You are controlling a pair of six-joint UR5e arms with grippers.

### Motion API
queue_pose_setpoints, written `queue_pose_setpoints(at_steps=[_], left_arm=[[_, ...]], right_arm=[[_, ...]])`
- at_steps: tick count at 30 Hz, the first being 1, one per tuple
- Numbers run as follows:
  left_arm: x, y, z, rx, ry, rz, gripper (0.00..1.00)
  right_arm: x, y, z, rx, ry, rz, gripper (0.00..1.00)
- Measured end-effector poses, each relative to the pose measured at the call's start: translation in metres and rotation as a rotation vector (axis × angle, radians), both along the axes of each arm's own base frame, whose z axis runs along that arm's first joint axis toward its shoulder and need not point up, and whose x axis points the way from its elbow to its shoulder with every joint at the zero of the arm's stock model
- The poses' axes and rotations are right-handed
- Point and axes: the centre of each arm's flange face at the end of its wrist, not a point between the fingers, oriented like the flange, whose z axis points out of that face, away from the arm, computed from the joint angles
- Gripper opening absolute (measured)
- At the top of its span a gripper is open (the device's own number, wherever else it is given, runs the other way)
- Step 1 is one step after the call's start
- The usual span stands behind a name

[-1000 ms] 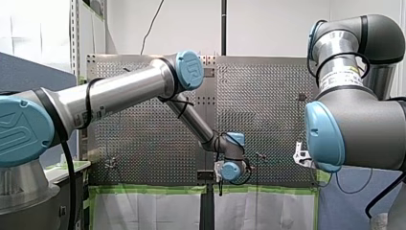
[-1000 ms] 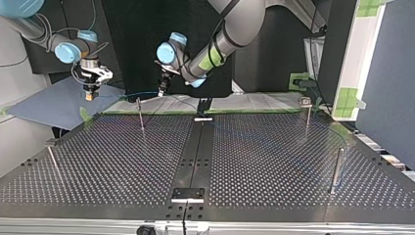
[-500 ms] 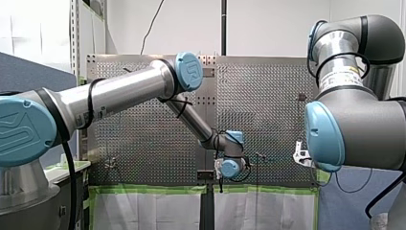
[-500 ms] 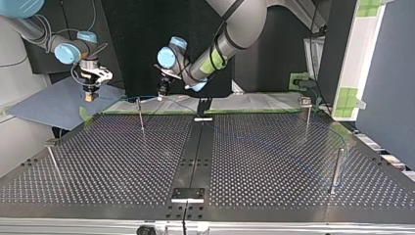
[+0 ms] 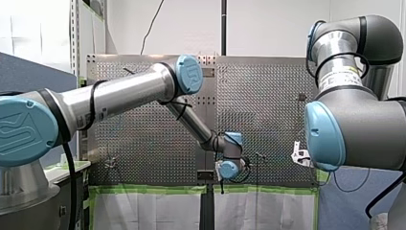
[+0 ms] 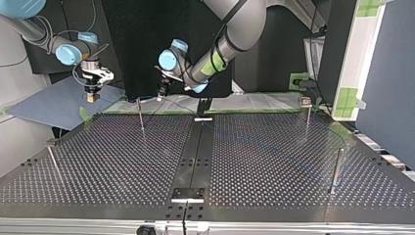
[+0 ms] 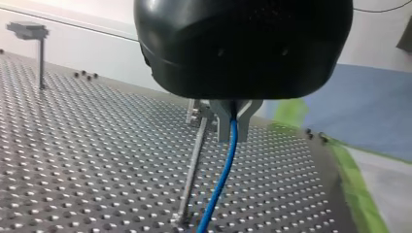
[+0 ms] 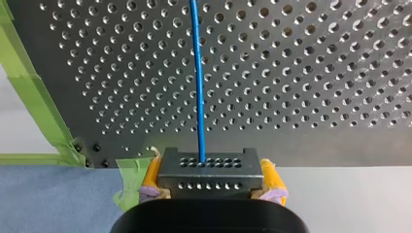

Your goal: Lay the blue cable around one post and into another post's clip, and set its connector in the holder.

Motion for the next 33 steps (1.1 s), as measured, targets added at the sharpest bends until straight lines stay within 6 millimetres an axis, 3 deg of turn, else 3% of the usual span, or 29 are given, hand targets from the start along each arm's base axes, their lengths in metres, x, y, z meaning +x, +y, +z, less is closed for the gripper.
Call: queue_pose_setpoints(at_steps=[33], left_arm=[[0.039,0.005,0.015,-0.051,0.008,-0.003,0.05]], right_arm=[[0.001,-0.016,0.011,-0.045,-0.016,0.017,0.00]])
